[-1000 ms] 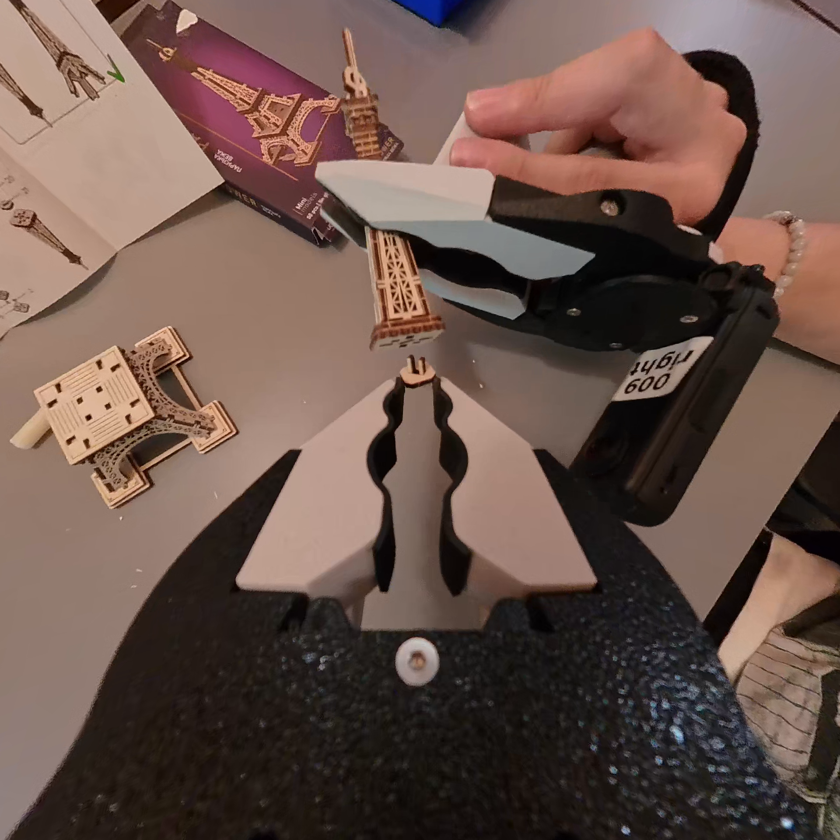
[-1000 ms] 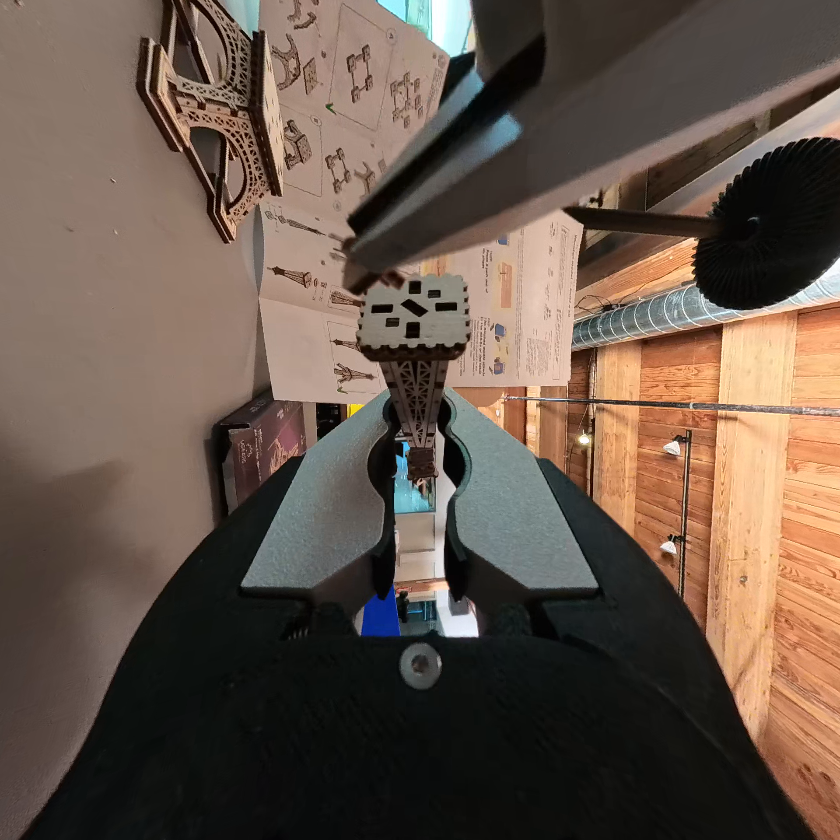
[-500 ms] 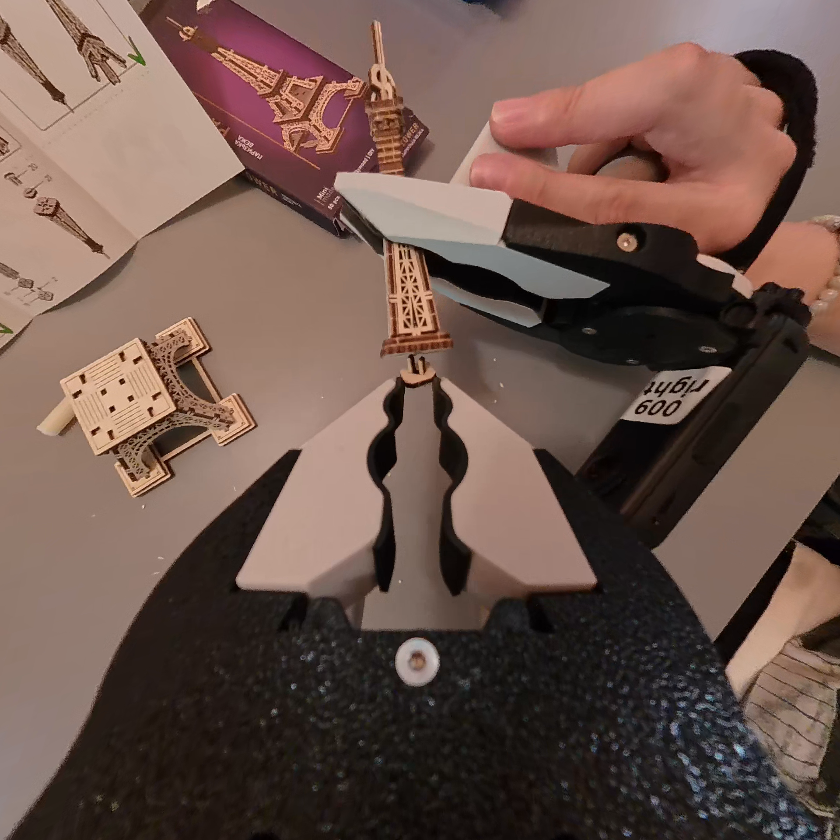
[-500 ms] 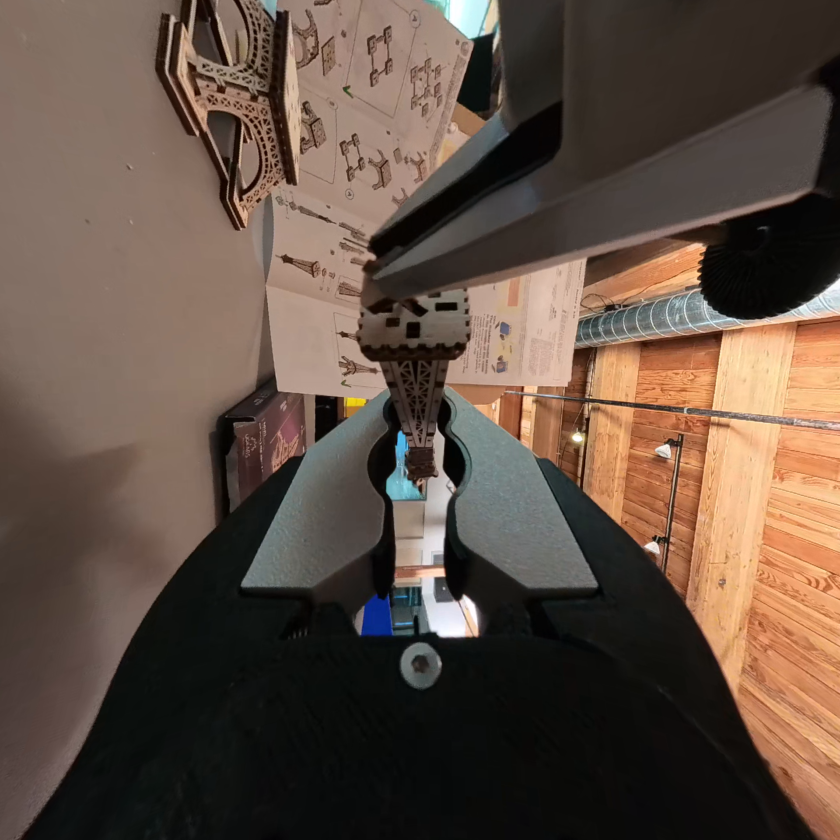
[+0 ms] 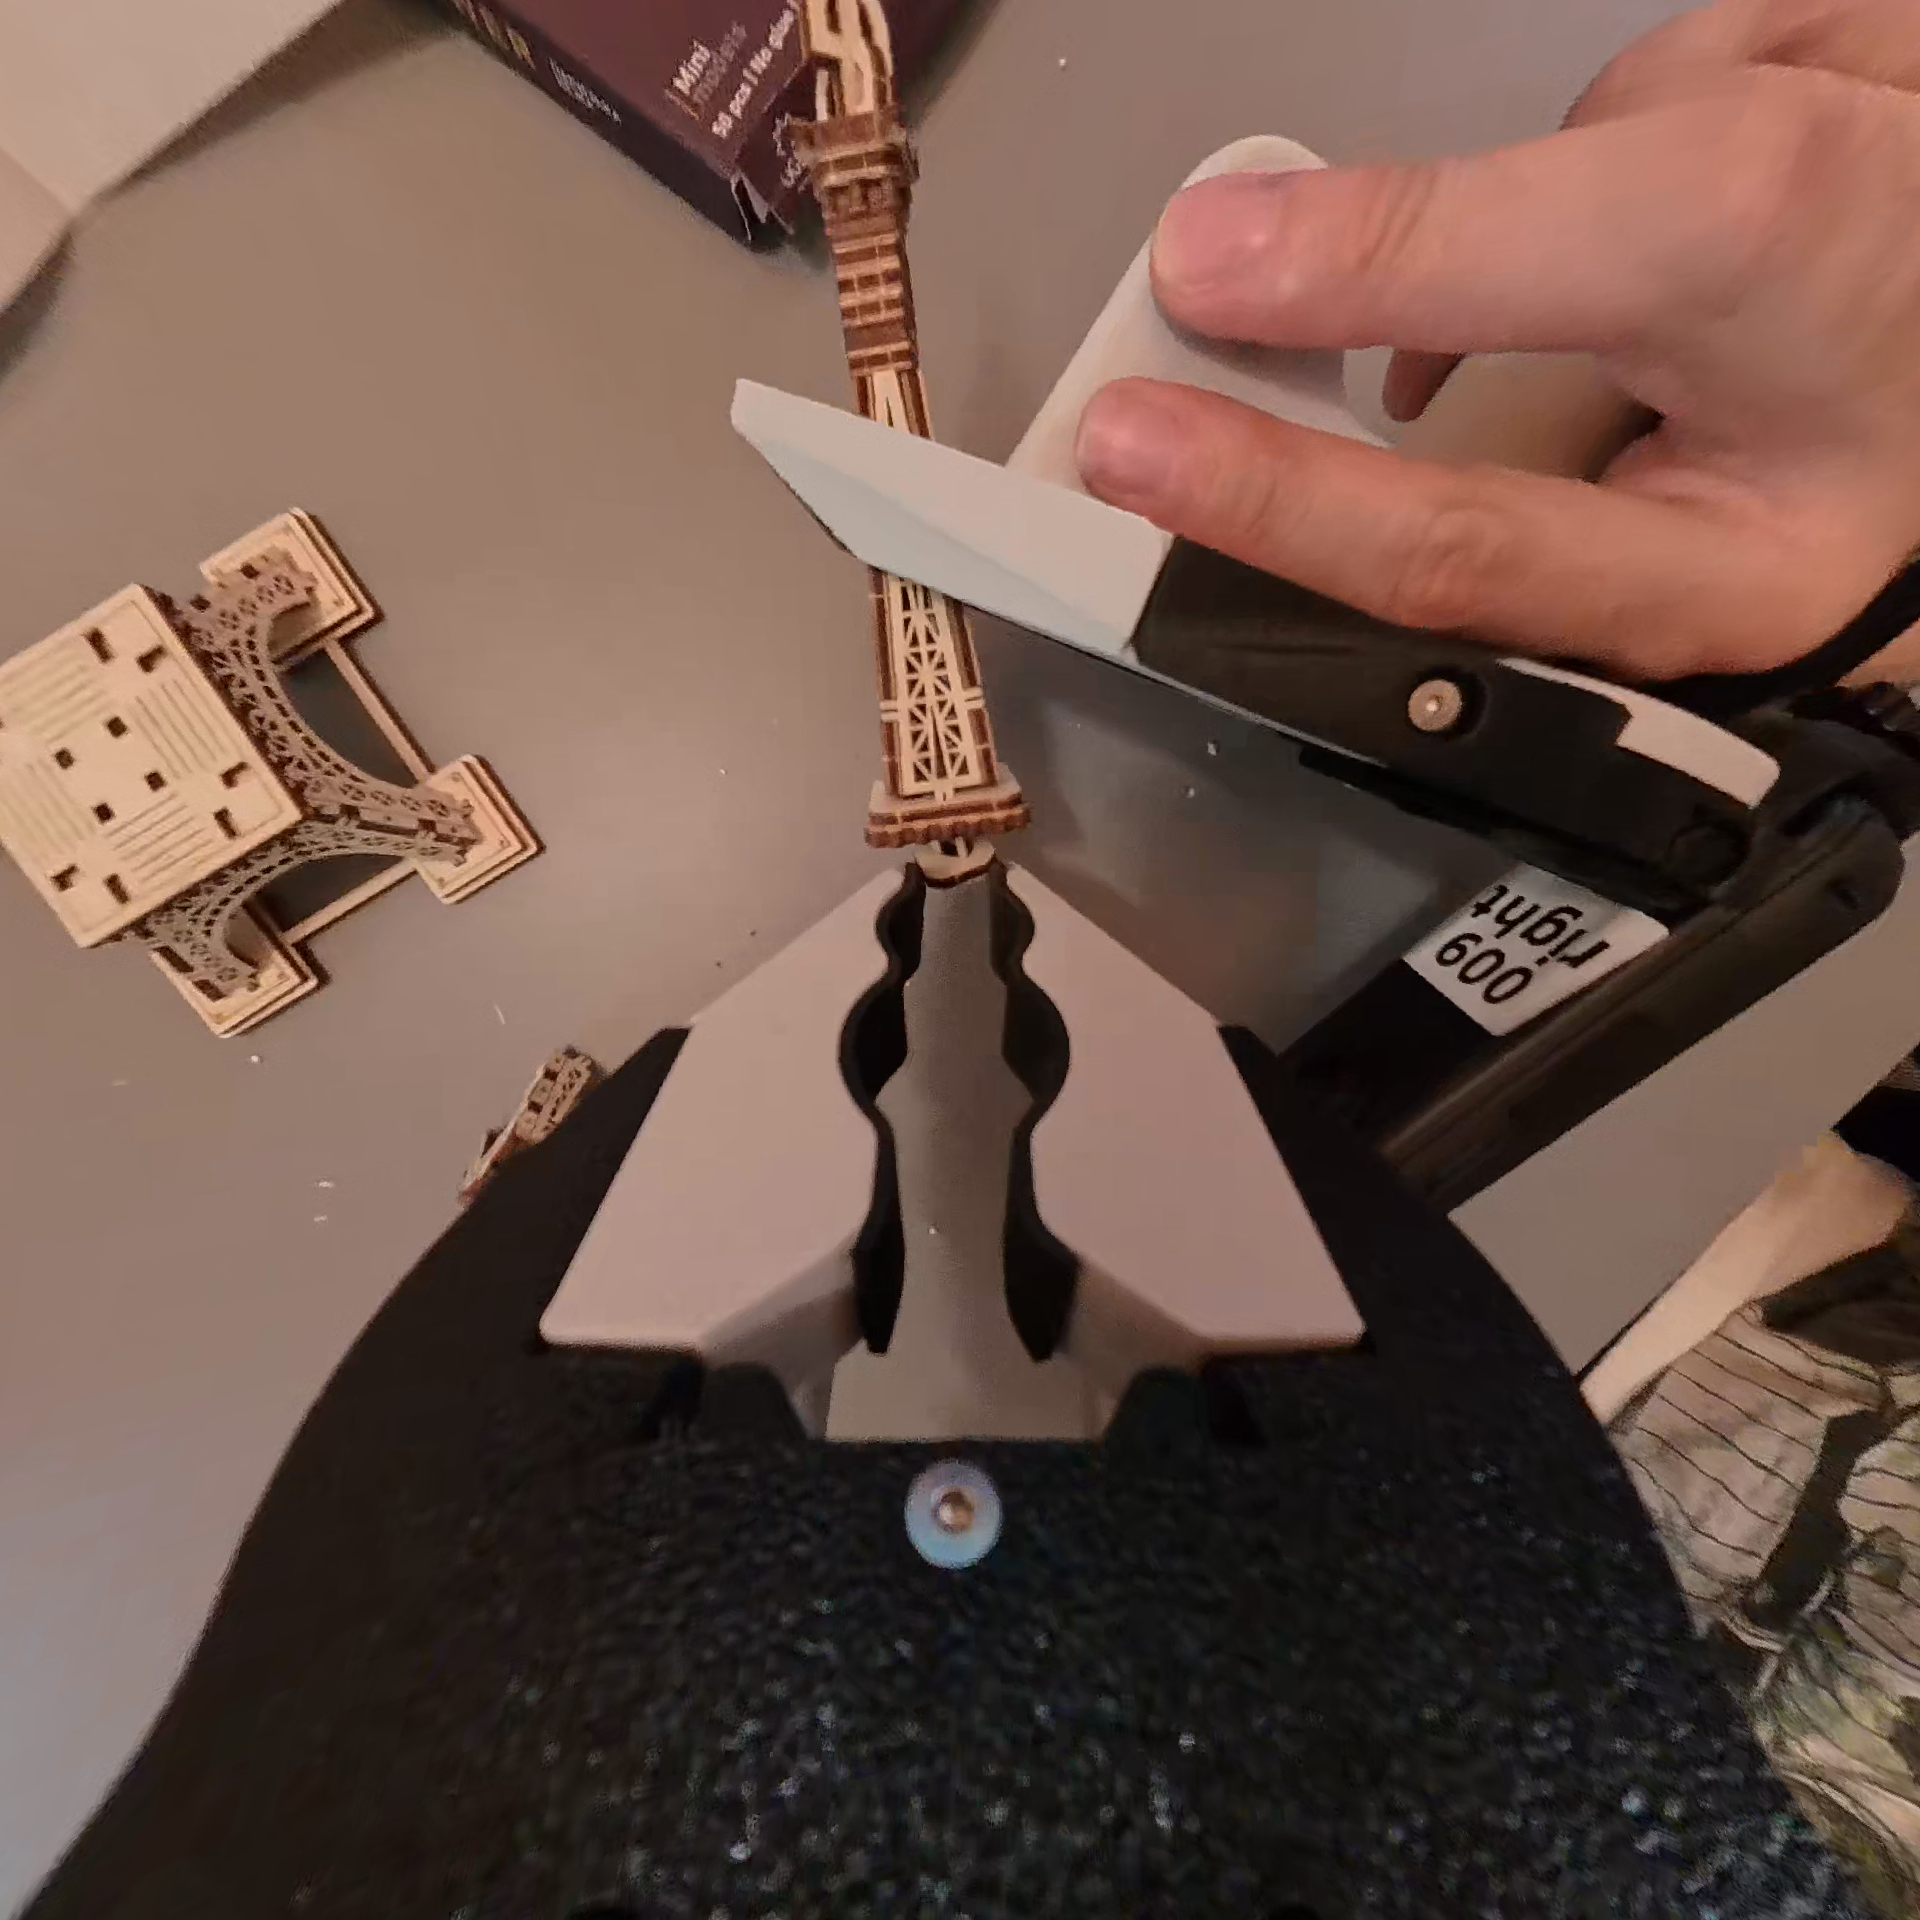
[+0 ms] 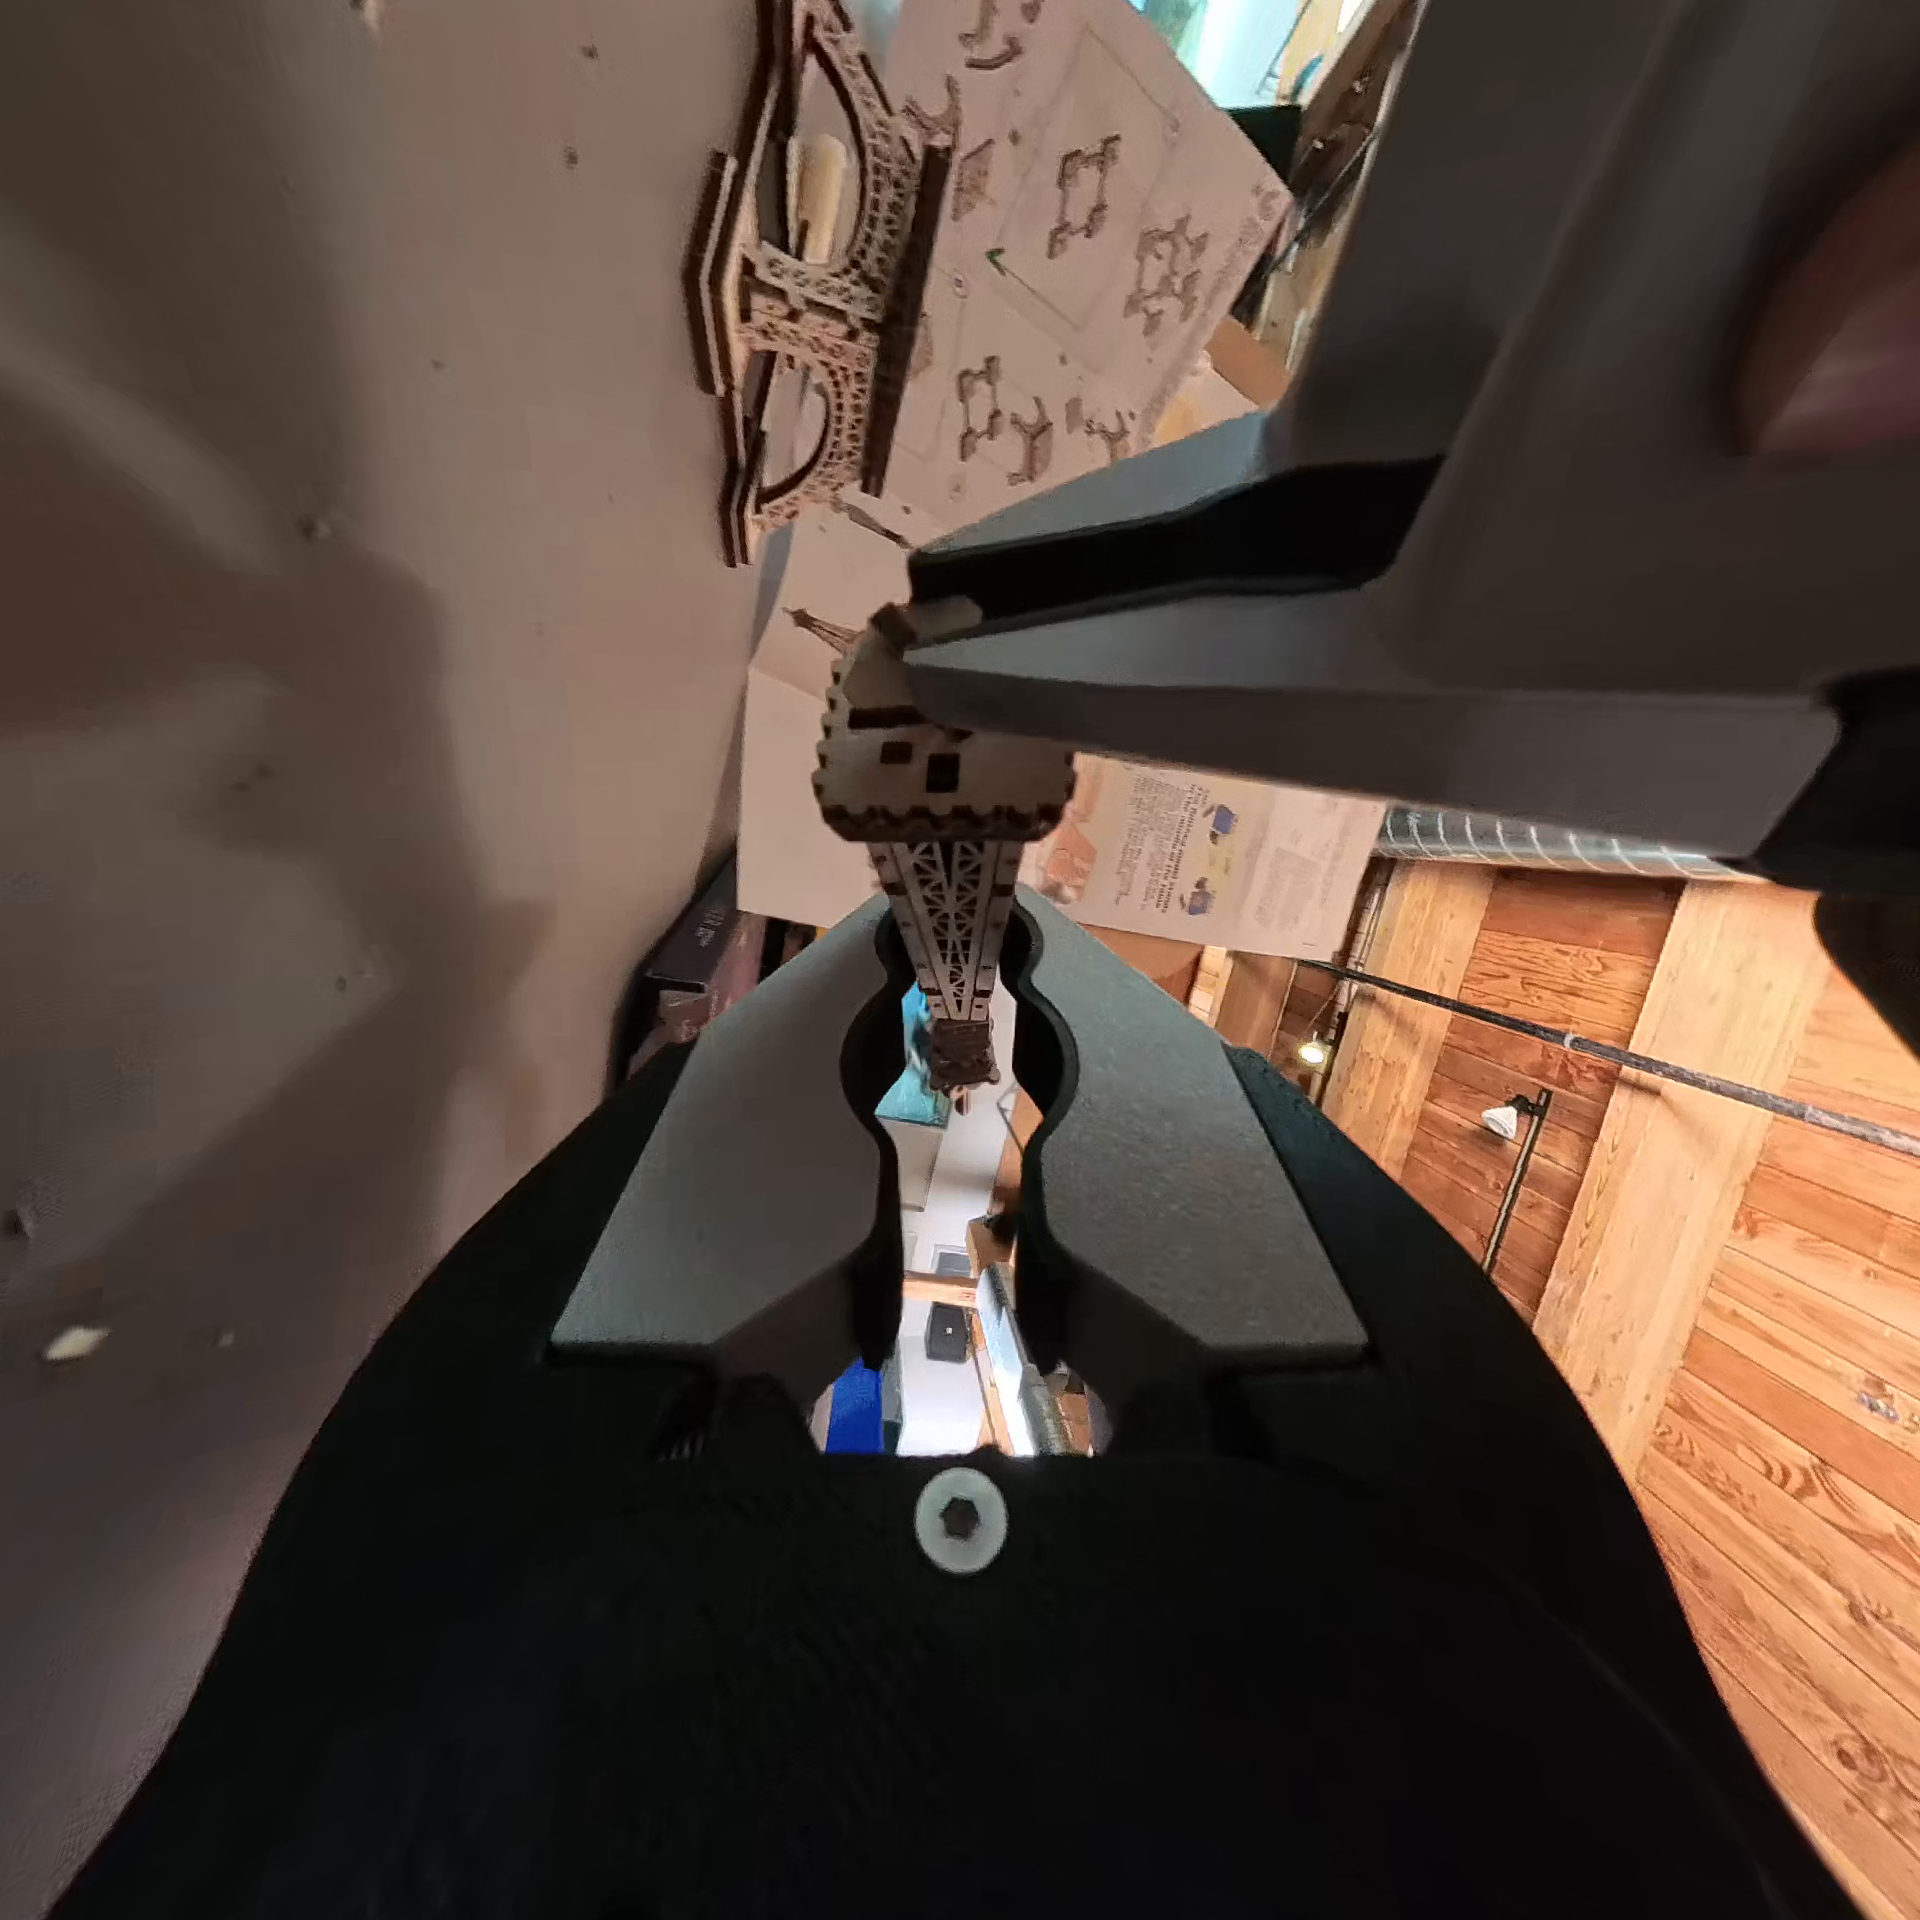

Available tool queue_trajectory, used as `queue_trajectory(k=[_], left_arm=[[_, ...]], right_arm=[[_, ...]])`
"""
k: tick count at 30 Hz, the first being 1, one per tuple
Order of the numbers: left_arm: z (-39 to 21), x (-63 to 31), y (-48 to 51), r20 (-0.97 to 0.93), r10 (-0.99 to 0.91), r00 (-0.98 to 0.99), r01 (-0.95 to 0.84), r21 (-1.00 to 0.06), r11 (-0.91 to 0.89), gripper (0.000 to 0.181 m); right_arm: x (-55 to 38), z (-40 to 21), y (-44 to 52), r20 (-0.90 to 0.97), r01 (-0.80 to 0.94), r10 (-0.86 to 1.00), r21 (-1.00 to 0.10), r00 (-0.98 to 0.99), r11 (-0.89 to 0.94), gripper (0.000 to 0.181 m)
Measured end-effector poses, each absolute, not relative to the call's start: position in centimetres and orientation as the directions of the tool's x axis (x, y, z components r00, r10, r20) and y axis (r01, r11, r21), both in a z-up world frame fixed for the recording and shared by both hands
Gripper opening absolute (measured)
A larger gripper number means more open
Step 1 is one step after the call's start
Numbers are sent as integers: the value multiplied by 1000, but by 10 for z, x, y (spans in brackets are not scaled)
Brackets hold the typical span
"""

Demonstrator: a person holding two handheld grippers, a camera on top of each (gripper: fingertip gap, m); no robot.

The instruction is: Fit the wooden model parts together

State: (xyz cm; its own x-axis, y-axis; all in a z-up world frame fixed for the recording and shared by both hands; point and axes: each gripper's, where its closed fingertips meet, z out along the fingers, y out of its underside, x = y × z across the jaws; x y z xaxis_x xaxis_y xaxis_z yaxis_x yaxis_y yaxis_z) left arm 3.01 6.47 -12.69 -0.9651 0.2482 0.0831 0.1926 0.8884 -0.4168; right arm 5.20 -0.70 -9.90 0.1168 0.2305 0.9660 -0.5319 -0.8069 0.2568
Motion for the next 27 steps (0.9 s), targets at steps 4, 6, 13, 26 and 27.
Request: queue_trajectory(k=[4,6,13,26,27], left_arm=[[-132,23,62,185,249,-951,154,-415,896,10],[-137,30,61,141,233,-962,157,-413,897,10],[-150,36,61,82,208,-975,142,-493,858,10],[-150,35,55,-70,326,-943,312,-528,789,10],[-151,34,56,-64,333,-941,315,-529,788,10]], right_arm=[[53,-111,-11,969,-546,189,246,161,-801,12],[53,-120,-13,971,-545,137,223,194,-808,12],[52,-132,-13,959,-534,113,240,260,-811,12],[30,-151,0,882,-353,83,269,464,-896,22],[27,-152,1,877,-354,56,251,478,-901,21]])
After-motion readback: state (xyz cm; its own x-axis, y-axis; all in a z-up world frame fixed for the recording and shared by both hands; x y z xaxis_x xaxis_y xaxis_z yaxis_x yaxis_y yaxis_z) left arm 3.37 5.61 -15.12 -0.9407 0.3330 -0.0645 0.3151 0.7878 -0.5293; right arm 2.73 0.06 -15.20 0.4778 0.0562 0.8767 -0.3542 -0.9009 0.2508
